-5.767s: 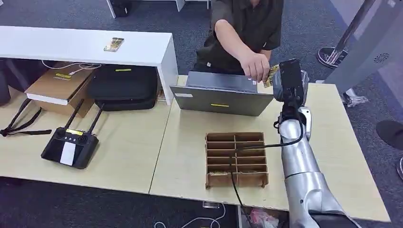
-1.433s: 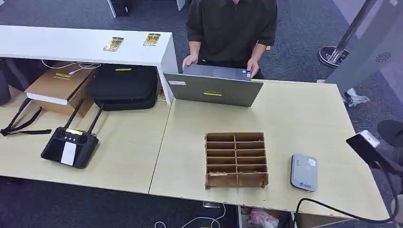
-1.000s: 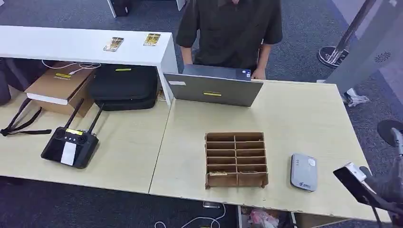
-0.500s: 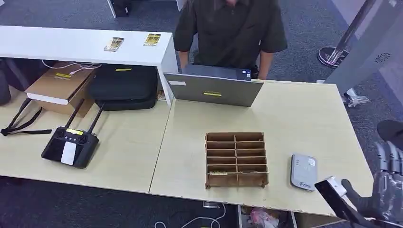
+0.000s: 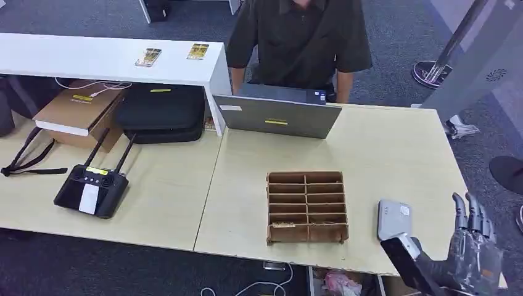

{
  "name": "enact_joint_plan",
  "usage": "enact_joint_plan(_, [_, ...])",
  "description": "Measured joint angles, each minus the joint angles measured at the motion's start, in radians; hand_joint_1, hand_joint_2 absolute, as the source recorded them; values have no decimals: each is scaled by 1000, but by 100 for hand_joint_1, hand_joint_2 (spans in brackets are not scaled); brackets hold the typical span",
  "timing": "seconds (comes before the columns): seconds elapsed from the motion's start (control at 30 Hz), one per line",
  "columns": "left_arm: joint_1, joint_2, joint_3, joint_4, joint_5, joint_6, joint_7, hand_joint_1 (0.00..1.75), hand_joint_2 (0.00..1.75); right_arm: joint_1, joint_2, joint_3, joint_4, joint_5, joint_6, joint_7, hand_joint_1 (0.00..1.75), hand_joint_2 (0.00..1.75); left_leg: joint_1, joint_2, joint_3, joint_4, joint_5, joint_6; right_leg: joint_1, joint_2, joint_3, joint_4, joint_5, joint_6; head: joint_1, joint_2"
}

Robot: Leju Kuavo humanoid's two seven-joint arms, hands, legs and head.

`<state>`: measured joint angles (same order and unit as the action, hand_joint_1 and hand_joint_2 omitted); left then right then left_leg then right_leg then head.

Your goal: Pass the card to the sensor for recognition and then transmit it.

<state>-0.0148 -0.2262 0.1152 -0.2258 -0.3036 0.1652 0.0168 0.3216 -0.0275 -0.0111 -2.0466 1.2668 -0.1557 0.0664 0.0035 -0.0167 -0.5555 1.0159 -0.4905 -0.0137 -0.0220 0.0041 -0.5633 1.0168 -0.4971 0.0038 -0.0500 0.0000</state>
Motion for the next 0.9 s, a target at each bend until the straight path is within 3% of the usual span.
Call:
enact_joint_plan(0.43, [0,6,29,0,-5,-14,-2,0,0,-16,-22,88,38,33,80,17,0,175,0,0,0,0,0,0,0,0,0,0,0,0,0,0])
enact_joint_plan(0.9, [-1,14,46,0,-11,-34,-7,0,0,-57,-65,204,102,0,114,18,0,175,0,0,0,0,0,0,0,0,0,0,0,0,0,0])
